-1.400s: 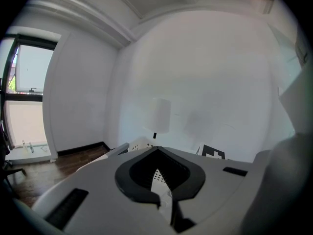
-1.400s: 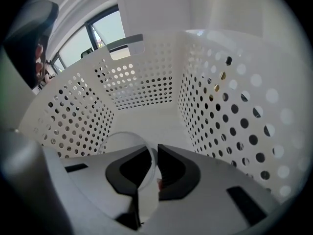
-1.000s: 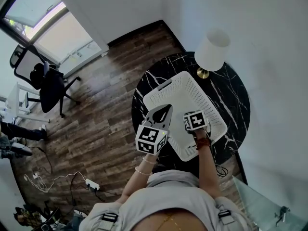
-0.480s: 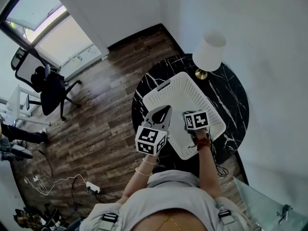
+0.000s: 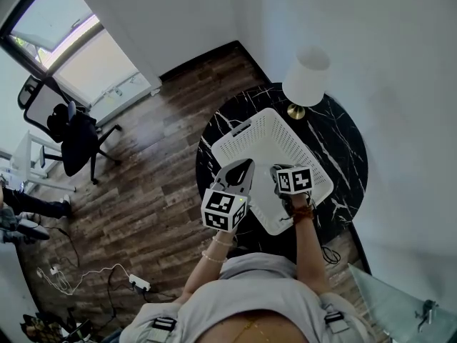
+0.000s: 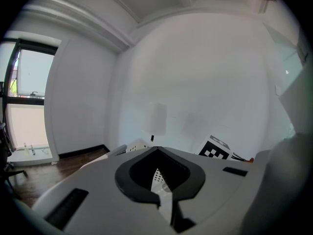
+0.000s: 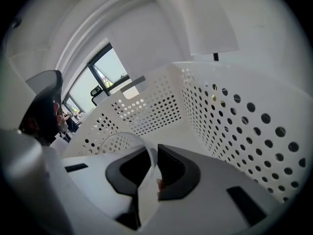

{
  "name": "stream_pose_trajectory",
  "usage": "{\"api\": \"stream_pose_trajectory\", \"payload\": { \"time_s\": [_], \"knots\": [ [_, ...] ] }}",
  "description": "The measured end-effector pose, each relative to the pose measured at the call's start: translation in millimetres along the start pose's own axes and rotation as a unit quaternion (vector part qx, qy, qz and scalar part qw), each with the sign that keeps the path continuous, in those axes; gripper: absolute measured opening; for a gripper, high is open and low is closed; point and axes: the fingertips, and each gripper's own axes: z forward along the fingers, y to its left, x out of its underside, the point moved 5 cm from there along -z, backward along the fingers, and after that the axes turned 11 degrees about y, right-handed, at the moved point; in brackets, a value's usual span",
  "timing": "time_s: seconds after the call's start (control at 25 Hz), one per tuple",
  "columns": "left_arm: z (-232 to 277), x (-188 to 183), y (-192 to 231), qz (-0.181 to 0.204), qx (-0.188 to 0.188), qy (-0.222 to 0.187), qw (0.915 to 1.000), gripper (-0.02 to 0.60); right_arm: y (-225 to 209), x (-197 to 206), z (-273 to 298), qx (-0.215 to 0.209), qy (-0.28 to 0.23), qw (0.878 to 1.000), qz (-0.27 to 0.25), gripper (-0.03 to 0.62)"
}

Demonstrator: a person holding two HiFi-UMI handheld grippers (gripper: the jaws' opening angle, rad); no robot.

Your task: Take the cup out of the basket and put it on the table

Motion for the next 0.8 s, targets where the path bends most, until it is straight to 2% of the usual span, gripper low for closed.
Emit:
{"api": "stream_pose_trajectory", "payload": {
  "time_s": [0.36,0.8],
  "knots": [
    [-7.6,0.8,-3.2,0.000,-0.004,-0.003,1.0000,0.005,9.1,-14.7,-20.6,-0.026,-0.078,0.997,0.008,0.041],
    [-11.8,1.8,-4.9,-0.001,-0.008,-0.009,0.9999,0.005,30.2,-28.4,-56.9,-0.047,-0.147,0.988,-0.008,0.041]
  ]
}}
